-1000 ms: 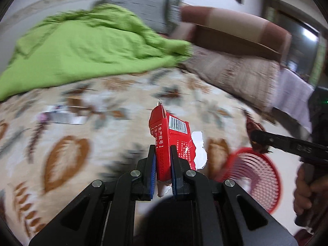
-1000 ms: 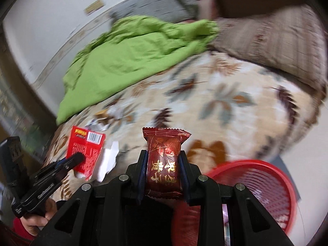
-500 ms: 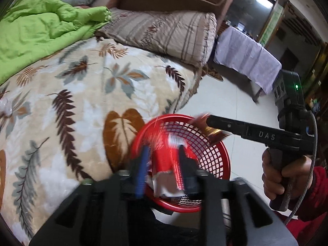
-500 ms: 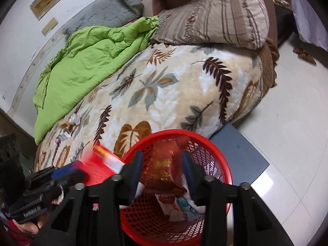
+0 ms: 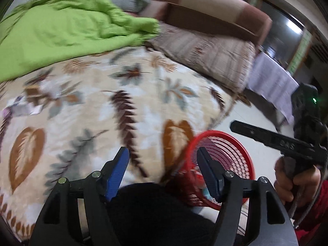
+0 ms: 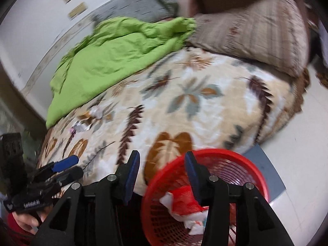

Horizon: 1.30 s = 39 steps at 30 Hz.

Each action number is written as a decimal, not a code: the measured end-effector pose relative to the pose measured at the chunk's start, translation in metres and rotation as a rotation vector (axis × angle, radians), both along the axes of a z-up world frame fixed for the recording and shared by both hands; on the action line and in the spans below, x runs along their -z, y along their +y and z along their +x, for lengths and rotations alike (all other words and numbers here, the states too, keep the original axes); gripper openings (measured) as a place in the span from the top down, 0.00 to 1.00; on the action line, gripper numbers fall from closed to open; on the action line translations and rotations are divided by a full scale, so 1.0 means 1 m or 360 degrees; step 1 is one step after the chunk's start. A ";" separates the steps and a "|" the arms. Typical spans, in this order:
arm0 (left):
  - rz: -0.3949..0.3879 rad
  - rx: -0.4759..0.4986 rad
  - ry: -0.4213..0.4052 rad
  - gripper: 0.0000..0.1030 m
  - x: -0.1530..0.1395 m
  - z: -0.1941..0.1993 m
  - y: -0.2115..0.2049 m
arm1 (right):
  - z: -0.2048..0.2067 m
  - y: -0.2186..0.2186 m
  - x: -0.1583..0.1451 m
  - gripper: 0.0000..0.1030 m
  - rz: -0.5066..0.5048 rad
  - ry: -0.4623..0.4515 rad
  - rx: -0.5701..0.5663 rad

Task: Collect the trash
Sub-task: 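Move both tools back toward the remaining trash on the bed, then grasp the pink foil ball with the left tool while the right tool grasps the orange medicine box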

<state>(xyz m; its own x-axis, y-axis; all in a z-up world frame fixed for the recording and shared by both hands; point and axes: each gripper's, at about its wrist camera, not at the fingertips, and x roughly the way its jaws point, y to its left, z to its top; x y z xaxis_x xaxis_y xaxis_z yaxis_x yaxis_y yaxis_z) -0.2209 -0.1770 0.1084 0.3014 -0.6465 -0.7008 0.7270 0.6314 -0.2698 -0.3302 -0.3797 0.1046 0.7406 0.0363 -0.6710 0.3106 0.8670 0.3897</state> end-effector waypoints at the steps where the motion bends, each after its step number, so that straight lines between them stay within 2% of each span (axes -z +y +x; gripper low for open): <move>1: -0.0008 -0.0059 0.0002 0.35 -0.001 0.007 0.012 | 0.007 0.007 -0.002 0.52 -0.0007 -0.0005 -0.0035; 10: -0.0035 -0.0422 0.0039 0.35 -0.001 0.049 0.088 | 0.071 0.072 -0.006 0.52 -0.0036 0.0001 -0.0372; 16: -0.0033 -0.0603 0.0034 0.35 -0.001 0.072 0.129 | 0.116 0.109 -0.010 0.52 -0.0067 0.0013 -0.0553; 20: -0.0044 -0.0733 0.0035 0.35 -0.002 0.093 0.161 | 0.152 0.122 -0.009 0.52 -0.0015 0.0029 -0.0613; 27: -0.0007 -0.0998 0.0038 0.35 0.004 0.151 0.218 | 0.204 0.130 -0.003 0.52 0.0071 0.0058 -0.0611; 35: -0.0007 -0.1083 0.0122 0.36 0.035 0.245 0.236 | 0.236 0.139 -0.003 0.52 0.0063 0.0045 -0.0642; 38: -0.0027 -0.1092 0.0183 0.40 0.050 0.275 0.235 | 0.244 0.140 -0.002 0.52 0.0039 0.0044 -0.0650; 39: -0.0024 -0.1092 0.0181 0.45 0.052 0.281 0.233 | 0.247 0.140 -0.002 0.52 0.0036 0.0046 -0.0650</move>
<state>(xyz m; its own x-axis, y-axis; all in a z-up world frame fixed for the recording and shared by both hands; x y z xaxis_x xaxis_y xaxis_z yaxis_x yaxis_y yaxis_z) 0.0602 0.0564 0.0560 0.5707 -0.3460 -0.7447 0.1316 0.9337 -0.3329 -0.0834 -0.2396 0.1061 0.6431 0.3387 -0.6868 -0.0466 0.9125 0.4064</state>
